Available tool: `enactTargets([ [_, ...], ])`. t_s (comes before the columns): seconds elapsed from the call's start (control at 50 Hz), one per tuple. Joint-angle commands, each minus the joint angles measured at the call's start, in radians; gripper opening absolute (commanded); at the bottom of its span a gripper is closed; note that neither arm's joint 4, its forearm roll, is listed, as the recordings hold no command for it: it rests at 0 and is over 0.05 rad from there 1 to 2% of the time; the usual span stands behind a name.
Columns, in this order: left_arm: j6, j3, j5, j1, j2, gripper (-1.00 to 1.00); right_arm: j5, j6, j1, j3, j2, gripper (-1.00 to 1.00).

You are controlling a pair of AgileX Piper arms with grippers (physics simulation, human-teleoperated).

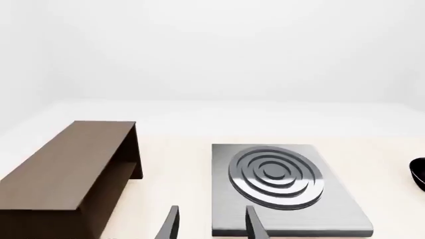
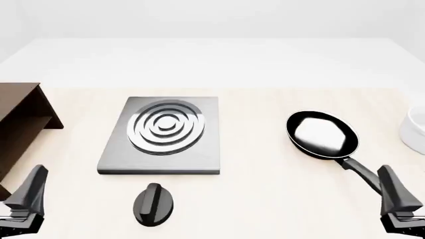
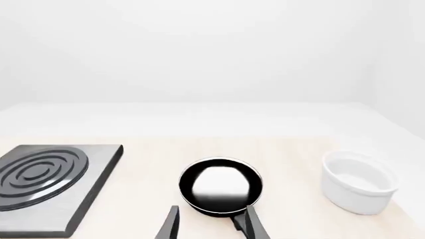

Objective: Turn on the stove and put the frying pan on it.

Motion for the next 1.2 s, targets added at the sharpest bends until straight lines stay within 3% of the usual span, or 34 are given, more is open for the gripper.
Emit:
enactTargets([
  [0.02, -0.027, -0.084, 0.073, -0.045, 0.040, 1.00, -0.025, 0.000, -0.018, 0.000, 0.037, 1.00],
  [0.04, -0.040, -0.123, 0.105, -0.062, 0.047, 1.00, -0.029, -0.005, -0.019, 0.000, 0.041, 1.00],
  [0.08, 0.023, -0.206, 0.148, -0.105, 0.120, 1.00, -0.021, -0.001, -0.018, 0.000, 0.034, 1.00],
  [0.18, -0.004, -0.337, 0.250, -0.151, 0.210, 1.00, -0.023, -0.001, -0.016, 0.000, 0.041, 1.00],
  [0.3, 0.013, -0.467, 0.413, -0.185, 0.323, 1.00, -0.032, -0.002, -0.016, 0.000, 0.053, 1.00],
  [0.32, 0.034, -0.460, 0.416, -0.176, 0.372, 1.00, -0.034, -0.003, -0.016, 0.000, 0.057, 1.00],
  [0.36, -0.002, -0.467, 0.437, -0.210, 0.431, 1.00, -0.043, -0.002, -0.018, 0.000, 0.070, 1.00],
  [0.48, -0.008, -0.441, 0.459, -0.242, 0.550, 1.00, -0.045, -0.005, -0.020, 0.001, 0.074, 1.00],
  [0.56, -0.059, -0.397, 0.421, -0.300, 0.634, 1.00, -0.051, -0.007, -0.021, 0.001, 0.081, 1.00],
  [0.6, -0.025, -0.381, 0.408, -0.280, 0.637, 1.00, -0.048, -0.009, -0.022, 0.001, 0.079, 1.00],
  [0.74, -0.088, -0.307, 0.303, -0.326, 0.747, 1.00, -0.048, -0.008, -0.028, 0.001, 0.082, 1.00],
  [0.96, -0.099, -0.240, 0.213, -0.349, 0.811, 1.00, -0.034, -0.009, -0.031, 0.001, 0.067, 1.00],
  [1.02, -0.134, -0.227, 0.195, -0.368, 0.828, 1.00, -0.027, -0.006, -0.030, 0.001, 0.056, 1.00],
  [1.2, -0.105, -0.208, 0.133, -0.355, 0.887, 1.00, -0.020, -0.007, -0.033, 0.001, 0.045, 1.00],
])
